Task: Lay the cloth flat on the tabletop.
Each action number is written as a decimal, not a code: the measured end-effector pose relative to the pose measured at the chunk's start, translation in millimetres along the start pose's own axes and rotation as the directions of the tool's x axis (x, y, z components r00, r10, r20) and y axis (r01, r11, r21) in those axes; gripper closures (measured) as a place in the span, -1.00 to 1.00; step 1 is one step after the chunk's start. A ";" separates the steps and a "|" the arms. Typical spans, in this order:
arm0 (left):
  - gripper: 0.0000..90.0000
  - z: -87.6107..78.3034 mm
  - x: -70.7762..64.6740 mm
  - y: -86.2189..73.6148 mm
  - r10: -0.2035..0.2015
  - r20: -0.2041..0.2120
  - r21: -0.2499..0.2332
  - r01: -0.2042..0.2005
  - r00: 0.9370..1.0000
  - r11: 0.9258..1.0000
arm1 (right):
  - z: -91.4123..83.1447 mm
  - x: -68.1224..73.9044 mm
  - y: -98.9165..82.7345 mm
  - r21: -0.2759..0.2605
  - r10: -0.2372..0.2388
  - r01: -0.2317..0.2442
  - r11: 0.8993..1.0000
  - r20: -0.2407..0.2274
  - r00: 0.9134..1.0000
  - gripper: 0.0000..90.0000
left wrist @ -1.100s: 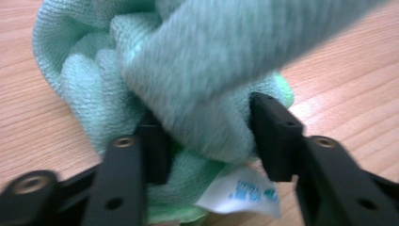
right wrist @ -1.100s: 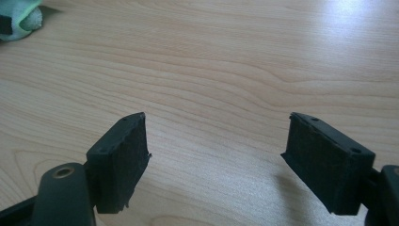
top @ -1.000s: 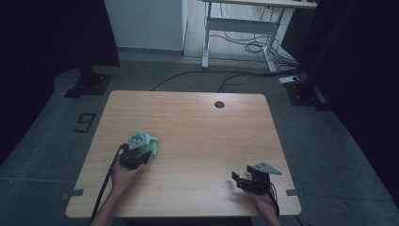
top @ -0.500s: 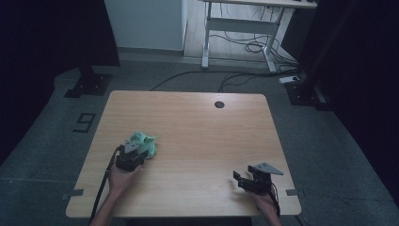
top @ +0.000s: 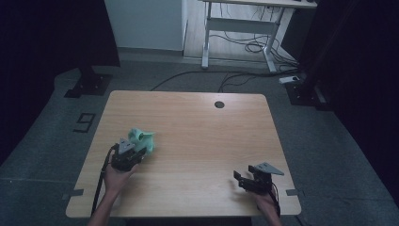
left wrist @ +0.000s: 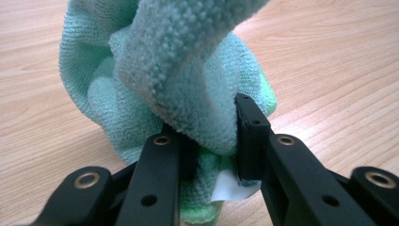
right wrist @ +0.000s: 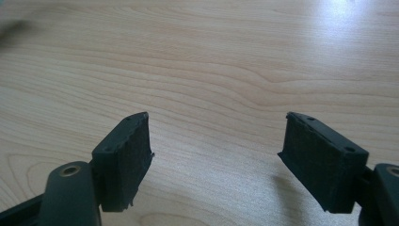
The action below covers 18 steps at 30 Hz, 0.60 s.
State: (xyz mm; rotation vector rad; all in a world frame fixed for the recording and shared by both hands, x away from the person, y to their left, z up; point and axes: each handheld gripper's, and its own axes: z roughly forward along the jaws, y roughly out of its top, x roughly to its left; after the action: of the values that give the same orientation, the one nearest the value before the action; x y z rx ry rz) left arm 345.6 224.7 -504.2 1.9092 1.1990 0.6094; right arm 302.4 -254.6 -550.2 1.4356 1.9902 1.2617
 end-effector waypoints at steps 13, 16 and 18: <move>0.64 -8.4 -7.5 6.0 0.021 0.012 -0.026 -0.020 1.000 0.999 | -1.1 -1.5 0.6 -0.004 0.001 -0.001 1.000 0.002 1.000 -0.46; 0.64 -9.8 -8.7 7.5 0.023 0.015 -0.032 -0.023 1.000 0.999 | -1.2 -1.7 0.7 -0.004 0.002 -0.002 1.000 0.002 1.000 -0.46; 0.64 -10.5 -9.4 8.2 0.021 0.017 -0.035 -0.021 1.000 0.999 | -1.5 -2.1 0.8 -0.006 0.001 -0.001 1.000 0.002 1.000 -0.46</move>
State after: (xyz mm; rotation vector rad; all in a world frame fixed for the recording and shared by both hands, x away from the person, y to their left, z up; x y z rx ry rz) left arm 338.2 218.1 -491.3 1.8967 1.1513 0.6193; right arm 302.6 -257.0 -549.2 1.4345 1.9826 1.2651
